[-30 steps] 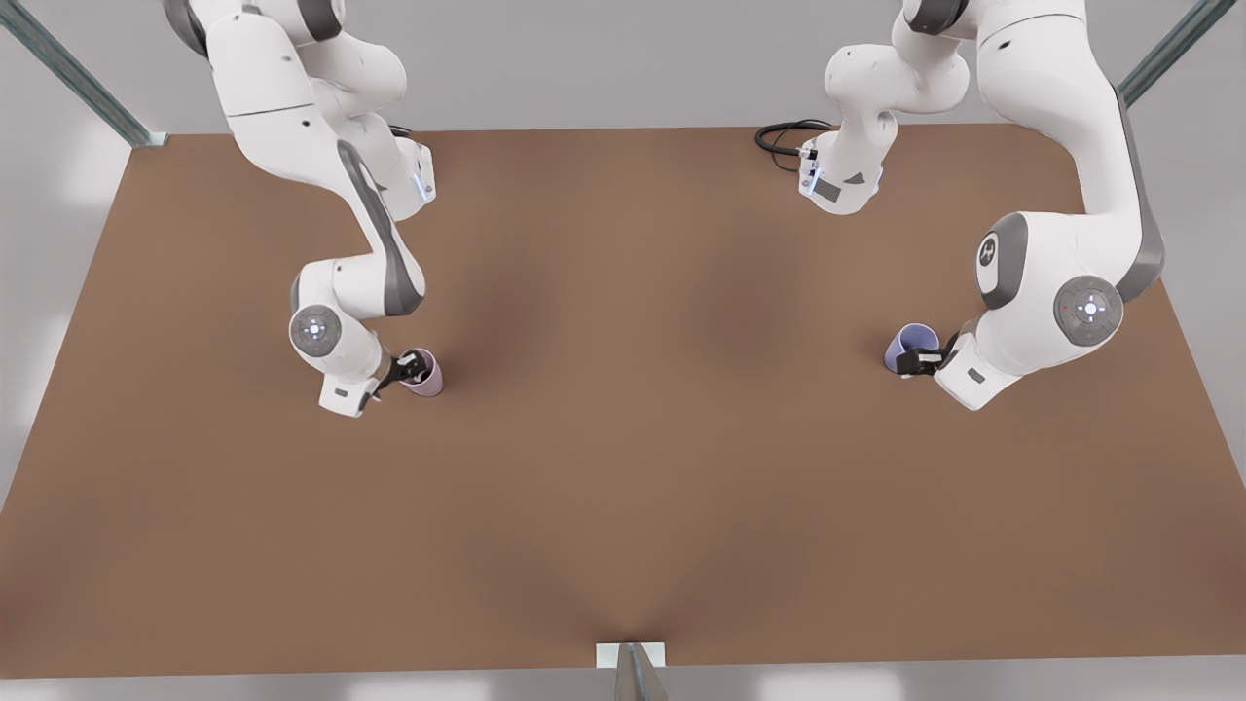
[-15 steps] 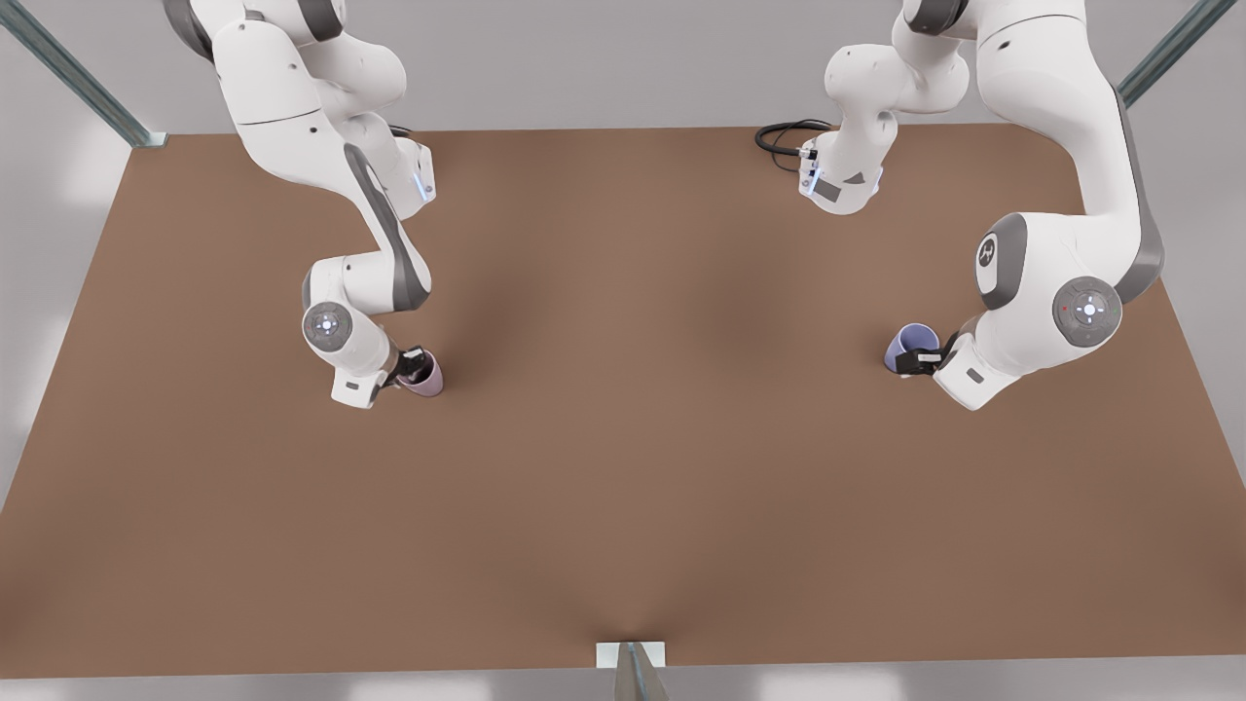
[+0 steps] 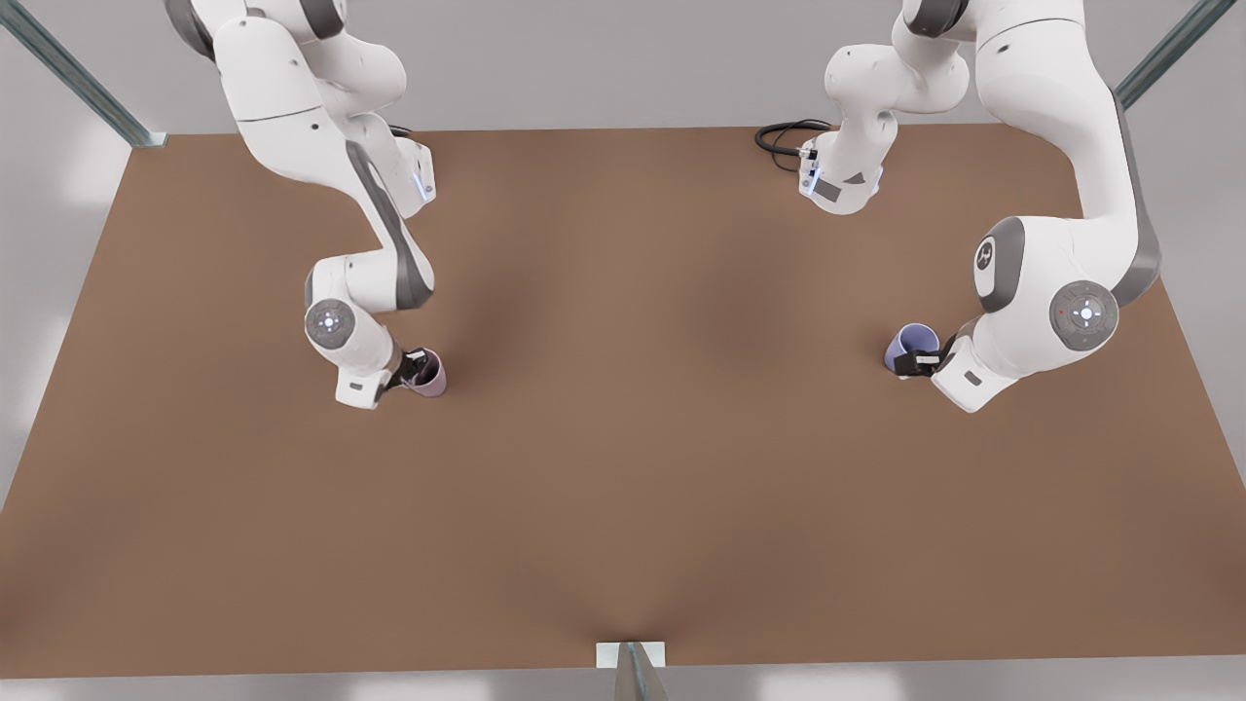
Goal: Stack the cups, with the pink cup at the bottom and the purple cup at the top
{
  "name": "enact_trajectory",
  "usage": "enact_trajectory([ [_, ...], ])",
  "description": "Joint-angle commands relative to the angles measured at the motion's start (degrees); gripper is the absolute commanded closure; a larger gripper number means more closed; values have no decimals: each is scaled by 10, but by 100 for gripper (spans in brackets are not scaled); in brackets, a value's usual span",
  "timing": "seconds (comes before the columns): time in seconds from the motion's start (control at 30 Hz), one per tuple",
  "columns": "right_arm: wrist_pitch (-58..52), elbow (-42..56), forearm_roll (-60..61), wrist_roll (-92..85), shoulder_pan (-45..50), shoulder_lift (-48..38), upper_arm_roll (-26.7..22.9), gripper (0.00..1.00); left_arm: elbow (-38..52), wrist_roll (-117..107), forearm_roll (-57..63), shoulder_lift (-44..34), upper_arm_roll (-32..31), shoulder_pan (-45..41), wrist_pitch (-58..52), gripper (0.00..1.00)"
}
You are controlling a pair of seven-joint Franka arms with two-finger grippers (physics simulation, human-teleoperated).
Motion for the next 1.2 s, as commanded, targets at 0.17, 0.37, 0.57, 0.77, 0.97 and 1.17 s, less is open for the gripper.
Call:
enact_trajectory([
  [0.17,-115,181,77,316,123,14,61,79,0,0,0,2,0,1,1,0],
  [0.37,-200,621,76,684,284,315,65,79,0,0,0,3,0,1,1,0],
  [0.57,-206,754,43,773,313,455,51,79,-32,1,-1,11,0,3,33,0],
  [0.77,-204,766,44,773,313,474,50,79,-238,71,-3,-54,32,2,228,0],
  [0.97,-198,767,45,773,313,480,49,69,-377,72,-2,-93,35,1,349,0],
  [1.17,-197,766,45,775,314,483,47,57,-411,73,0,-81,47,1,379,0],
])
